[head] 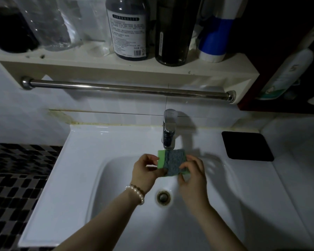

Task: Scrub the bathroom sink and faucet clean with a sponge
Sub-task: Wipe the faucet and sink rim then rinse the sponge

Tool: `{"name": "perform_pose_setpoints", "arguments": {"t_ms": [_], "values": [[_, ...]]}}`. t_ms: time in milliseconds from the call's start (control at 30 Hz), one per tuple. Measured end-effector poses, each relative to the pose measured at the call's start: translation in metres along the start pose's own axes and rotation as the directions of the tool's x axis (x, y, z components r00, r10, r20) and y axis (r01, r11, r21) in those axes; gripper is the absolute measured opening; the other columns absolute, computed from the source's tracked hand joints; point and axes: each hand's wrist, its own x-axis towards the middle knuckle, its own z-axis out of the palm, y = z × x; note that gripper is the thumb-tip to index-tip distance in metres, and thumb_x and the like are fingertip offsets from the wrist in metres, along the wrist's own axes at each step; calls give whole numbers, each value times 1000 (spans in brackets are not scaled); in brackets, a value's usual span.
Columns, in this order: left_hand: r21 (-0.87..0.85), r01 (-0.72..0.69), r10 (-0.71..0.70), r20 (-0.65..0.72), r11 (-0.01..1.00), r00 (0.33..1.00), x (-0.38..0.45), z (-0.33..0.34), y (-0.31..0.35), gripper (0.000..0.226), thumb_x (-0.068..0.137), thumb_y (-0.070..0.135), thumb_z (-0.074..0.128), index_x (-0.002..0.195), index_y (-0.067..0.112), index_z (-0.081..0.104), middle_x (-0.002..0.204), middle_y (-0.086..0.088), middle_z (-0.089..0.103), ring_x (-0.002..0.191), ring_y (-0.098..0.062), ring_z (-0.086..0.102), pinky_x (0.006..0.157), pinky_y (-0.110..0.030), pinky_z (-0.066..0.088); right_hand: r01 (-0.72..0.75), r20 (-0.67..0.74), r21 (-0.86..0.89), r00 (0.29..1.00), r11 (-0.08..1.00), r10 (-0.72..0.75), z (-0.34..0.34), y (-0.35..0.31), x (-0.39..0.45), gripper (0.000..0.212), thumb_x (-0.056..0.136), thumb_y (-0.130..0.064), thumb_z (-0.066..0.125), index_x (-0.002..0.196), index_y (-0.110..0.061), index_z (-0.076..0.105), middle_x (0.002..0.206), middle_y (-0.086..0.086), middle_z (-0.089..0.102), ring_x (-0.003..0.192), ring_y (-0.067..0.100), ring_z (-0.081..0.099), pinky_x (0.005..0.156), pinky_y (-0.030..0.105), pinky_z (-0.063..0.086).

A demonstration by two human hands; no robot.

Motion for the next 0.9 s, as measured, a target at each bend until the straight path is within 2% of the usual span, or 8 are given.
{"name": "perform_pose_setpoints", "arguments": {"t_ms": [167,333,433,533,633,700,767,900], "values": [[235,-236,263,-88,943,961,3,-10,-6,32,66,-11,74,70,16,58,74,-8,66,69,-26,64,59,-31,56,-333,239,377,936,864,257,18,-18,7,48,70,-3,75,102,-31,53,115,-5,56,108,8,54,84,9,40],[315,-276,292,-3,908,957,4,-19,-9,29,69,-11,73,67,14,59,63,-8,66,59,-23,64,59,-31,55,-521,245,597,843,610,480,39,-46,24,46,73,3,69,105,-19,46,107,1,57,93,9,61,63,15,49],[189,-178,156,128,966,979,-3,-18,-17,34,66,-26,64,64,7,56,59,-9,63,56,-25,62,57,-35,55,-712,324,574,650,404,687,42,-42,10,51,74,-1,68,113,-16,39,103,7,56,81,17,60,49,22,47],[104,-38,16,205,994,979,-12,-10,-27,36,65,-31,60,64,4,54,64,-15,60,61,-27,60,58,-33,54,-851,553,520,399,70,731,30,-21,-13,30,79,-9,70,105,-6,56,87,15,58,66,25,55,49,27,45],[161,-2,-44,281,987,959,-17,4,-29,32,68,-26,63,66,5,56,67,-12,62,59,-18,61,58,-26,54,-827,627,546,296,-135,720,18,2,-16,17,88,-5,58,102,3,62,89,20,61,72,32,57,58,37,51],[164,-4,-34,228,986,973,-13,10,-23,26,69,-23,63,70,3,58,71,-12,64,62,-16,62,62,-26,54,-753,501,655,369,-64,783,15,12,2,22,90,0,48,109,4,59,81,18,64,68,28,61,55,33,49],[88,25,-35,108,996,994,-2,12,-15,22,72,-20,61,73,2,59,75,-14,65,68,-20,61,67,-32,51,-633,290,756,553,168,781,14,22,35,31,89,6,47,117,1,59,75,4,67,61,16,63,51,25,50],[-58,91,-94,-59,994,994,26,2,-8,19,79,-15,52,75,2,58,75,-10,65,68,-21,59,65,-31,47,-478,49,586,827,655,560,21,31,113,53,84,15,50,130,-11,55,120,5,63,105,16,60,93,29,48]]}}
